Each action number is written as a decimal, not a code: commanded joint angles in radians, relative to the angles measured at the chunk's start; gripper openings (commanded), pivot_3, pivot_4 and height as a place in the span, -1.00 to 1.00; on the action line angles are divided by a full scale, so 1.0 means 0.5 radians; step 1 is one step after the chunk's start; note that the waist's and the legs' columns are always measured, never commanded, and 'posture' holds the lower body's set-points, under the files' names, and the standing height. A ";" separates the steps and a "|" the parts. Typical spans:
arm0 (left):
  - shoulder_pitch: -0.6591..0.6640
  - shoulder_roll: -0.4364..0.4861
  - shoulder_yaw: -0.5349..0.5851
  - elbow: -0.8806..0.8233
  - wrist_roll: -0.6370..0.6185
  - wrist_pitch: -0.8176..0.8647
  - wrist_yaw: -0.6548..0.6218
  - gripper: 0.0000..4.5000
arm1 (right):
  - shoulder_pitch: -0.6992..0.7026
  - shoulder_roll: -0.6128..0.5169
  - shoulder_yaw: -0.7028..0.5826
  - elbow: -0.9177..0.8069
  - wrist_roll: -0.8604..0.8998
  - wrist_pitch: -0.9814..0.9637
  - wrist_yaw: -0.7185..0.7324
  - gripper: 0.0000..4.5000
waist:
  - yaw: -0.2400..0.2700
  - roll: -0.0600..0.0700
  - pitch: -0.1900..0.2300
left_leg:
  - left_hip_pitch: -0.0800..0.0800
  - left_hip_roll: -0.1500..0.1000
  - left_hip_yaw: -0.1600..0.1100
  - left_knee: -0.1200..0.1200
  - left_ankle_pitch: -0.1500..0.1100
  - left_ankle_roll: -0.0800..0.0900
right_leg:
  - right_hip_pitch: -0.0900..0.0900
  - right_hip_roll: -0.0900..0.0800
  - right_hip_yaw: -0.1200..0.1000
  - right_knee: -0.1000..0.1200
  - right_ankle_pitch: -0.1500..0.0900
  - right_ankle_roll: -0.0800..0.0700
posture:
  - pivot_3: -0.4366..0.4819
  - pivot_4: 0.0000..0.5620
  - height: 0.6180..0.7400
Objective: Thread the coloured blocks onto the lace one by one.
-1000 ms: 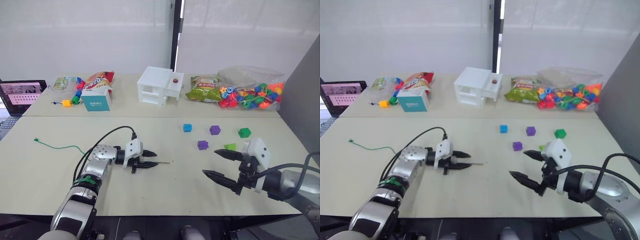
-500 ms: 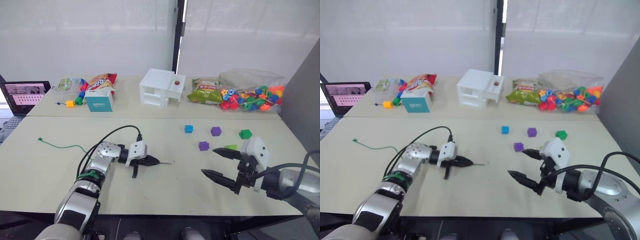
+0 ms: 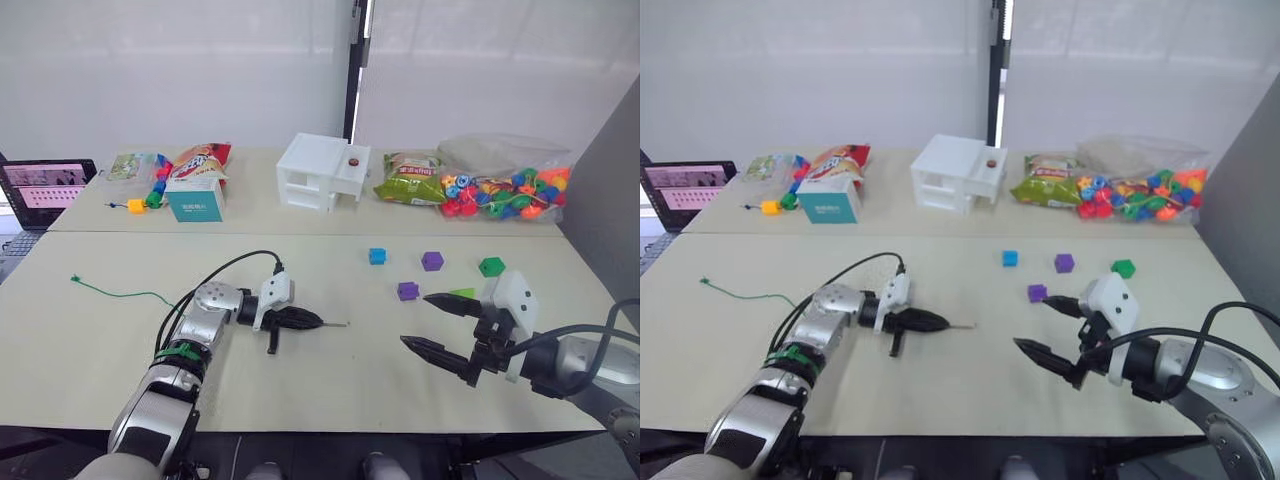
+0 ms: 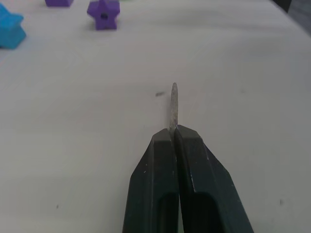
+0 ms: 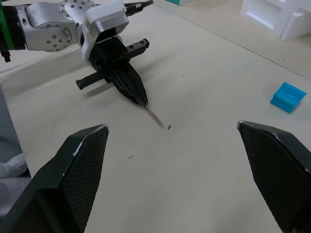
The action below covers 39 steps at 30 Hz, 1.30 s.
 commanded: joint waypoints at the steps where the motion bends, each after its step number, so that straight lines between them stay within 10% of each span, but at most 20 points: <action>1: 0.024 0.069 0.054 -0.282 -0.081 0.151 0.022 -0.98 | -0.005 0.007 -0.034 -0.045 0.049 0.000 -0.005 1.00 | 0.000 0.000 0.000 | -0.004 0.000 -0.001 0.000 0.000 0.000 | -0.004 0.000 0.000 0.000 0.000 0.000 | -0.05 -0.47 1.00; 21: 0.152 0.179 0.017 -0.562 -0.025 0.246 0.159 -0.98 | 0.284 0.053 -0.162 -0.015 -0.128 -0.087 -0.014 1.00 | -0.004 0.000 0.000 | -0.004 0.000 0.001 -0.001 0.000 0.001 | -0.003 0.000 0.000 -0.005 0.000 0.000 | -0.05 -0.47 1.00; 30: 0.154 0.121 -0.186 -0.522 0.166 0.181 0.255 0.25 | 0.262 0.066 -0.114 -0.032 -0.151 -0.098 -0.018 1.00 | 0.004 0.000 0.000 | -0.005 0.000 0.001 0.000 0.000 0.000 | -0.003 0.000 0.000 -0.005 0.000 0.000 | -0.05 -0.47 1.00; 39: 0.176 0.093 -0.268 -0.480 0.271 0.159 0.345 0.25 | 0.253 0.084 -0.096 -0.052 -0.178 -0.098 -0.024 1.00 | 0.002 0.000 0.000 | -0.005 0.000 0.001 0.000 0.000 0.000 | -0.003 0.000 0.000 -0.005 0.000 0.000 | -0.05 -0.47 1.00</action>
